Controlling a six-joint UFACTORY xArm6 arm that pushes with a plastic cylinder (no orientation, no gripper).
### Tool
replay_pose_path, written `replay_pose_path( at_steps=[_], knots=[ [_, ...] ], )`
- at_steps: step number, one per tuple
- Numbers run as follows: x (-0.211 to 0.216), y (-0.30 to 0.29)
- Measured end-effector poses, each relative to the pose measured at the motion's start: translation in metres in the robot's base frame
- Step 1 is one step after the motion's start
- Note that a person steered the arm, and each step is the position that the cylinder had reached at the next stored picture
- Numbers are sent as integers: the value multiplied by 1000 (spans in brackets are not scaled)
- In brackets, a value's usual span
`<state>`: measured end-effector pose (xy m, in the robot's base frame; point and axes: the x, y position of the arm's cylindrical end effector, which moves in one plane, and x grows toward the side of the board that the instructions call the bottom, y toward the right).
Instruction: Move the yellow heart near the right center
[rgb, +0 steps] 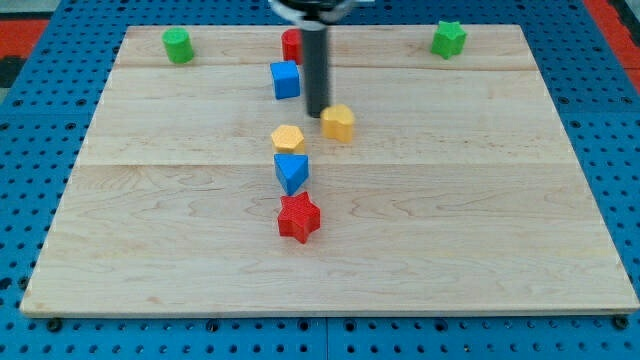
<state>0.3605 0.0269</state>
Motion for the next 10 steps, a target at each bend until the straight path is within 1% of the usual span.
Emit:
replay_pose_path(
  at_steps=[1, 2, 3, 4, 5, 6, 7, 8, 9, 10],
  knots=[
    [0, 97],
    [-15, 55],
    [-18, -26],
    [19, -21],
    [20, 73],
    [14, 104],
    [-9, 31],
    [29, 10],
    [55, 28],
    [54, 118]
  ],
)
